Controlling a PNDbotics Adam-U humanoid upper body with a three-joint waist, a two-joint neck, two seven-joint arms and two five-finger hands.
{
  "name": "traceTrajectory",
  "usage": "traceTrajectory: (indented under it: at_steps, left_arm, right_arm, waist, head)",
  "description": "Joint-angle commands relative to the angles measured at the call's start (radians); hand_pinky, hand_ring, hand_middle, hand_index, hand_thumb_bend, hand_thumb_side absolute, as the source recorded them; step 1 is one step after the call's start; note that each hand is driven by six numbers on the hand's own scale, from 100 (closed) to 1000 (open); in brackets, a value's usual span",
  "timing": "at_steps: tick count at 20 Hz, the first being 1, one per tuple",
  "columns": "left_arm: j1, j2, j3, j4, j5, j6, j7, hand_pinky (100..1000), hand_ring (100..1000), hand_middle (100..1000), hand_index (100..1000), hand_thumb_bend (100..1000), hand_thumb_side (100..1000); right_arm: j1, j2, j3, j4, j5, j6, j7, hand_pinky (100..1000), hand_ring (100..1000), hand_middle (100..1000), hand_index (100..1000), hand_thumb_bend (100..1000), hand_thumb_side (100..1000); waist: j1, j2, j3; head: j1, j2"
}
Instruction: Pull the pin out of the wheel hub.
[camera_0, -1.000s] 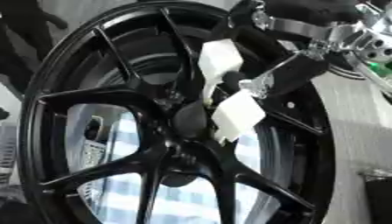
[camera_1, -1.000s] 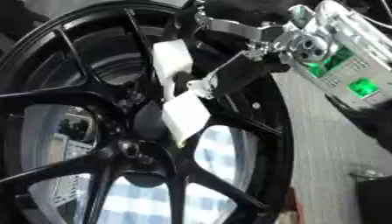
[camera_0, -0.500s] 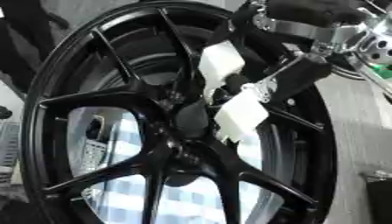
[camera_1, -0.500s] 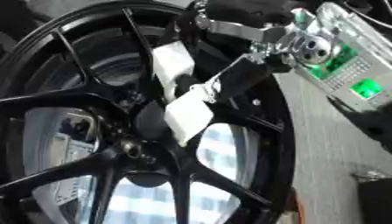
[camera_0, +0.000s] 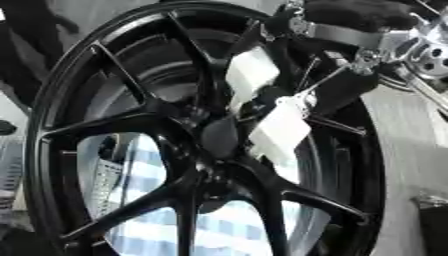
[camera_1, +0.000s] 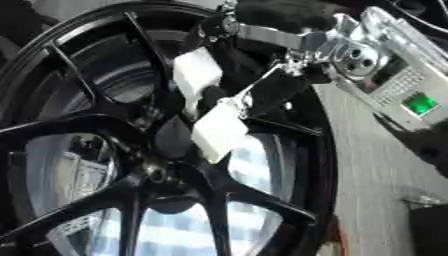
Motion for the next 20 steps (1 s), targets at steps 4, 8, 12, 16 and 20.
traceTrajectory:
  at_steps: [4,8,12,16,20]
  left_arm:
    - [0.0,0.004,0.003,-0.016,0.002,0.004,0.0,887,699,629,824,100,742]
    - [0.005,0.004,0.005,-0.016,0.005,0.007,0.0,888,699,629,822,100,738]
    - [0.007,0.005,0.006,-0.016,0.009,0.009,-0.001,888,699,630,821,100,736]
    - [0.009,0.006,0.008,-0.016,0.014,0.011,-0.001,889,699,630,820,100,734]
    - [0.016,0.006,0.01,-0.016,0.015,0.016,-0.002,889,699,630,820,100,735]
  right_arm:
    - [-0.008,-0.02,-0.01,-0.011,0.002,0.004,-0.013,728,437,262,541,100,207]
    - [-0.002,-0.034,-0.037,-0.011,-0.015,0.004,-0.034,708,379,187,475,100,132]
    - [0.003,-0.054,-0.063,-0.011,-0.044,0.001,-0.054,706,372,176,467,100,118]
    - [0.002,-0.074,-0.093,-0.011,-0.087,0.005,-0.06,703,365,170,463,100,111]
    - [0.006,-0.102,-0.119,-0.011,-0.123,0.004,-0.053,711,372,172,463,100,112]
  waist:
    - [0.01,-0.026,-0.003]
    - [0.01,-0.037,-0.008]
    - [0.01,-0.046,-0.01]
    - [0.01,-0.058,-0.011]
    - [0.01,-0.067,-0.017]
  head:
    - [0.0,0.001]
    - [0.004,-0.003]
    - [0.006,-0.007]
    - [0.008,-0.016]
    - [0.011,-0.024]
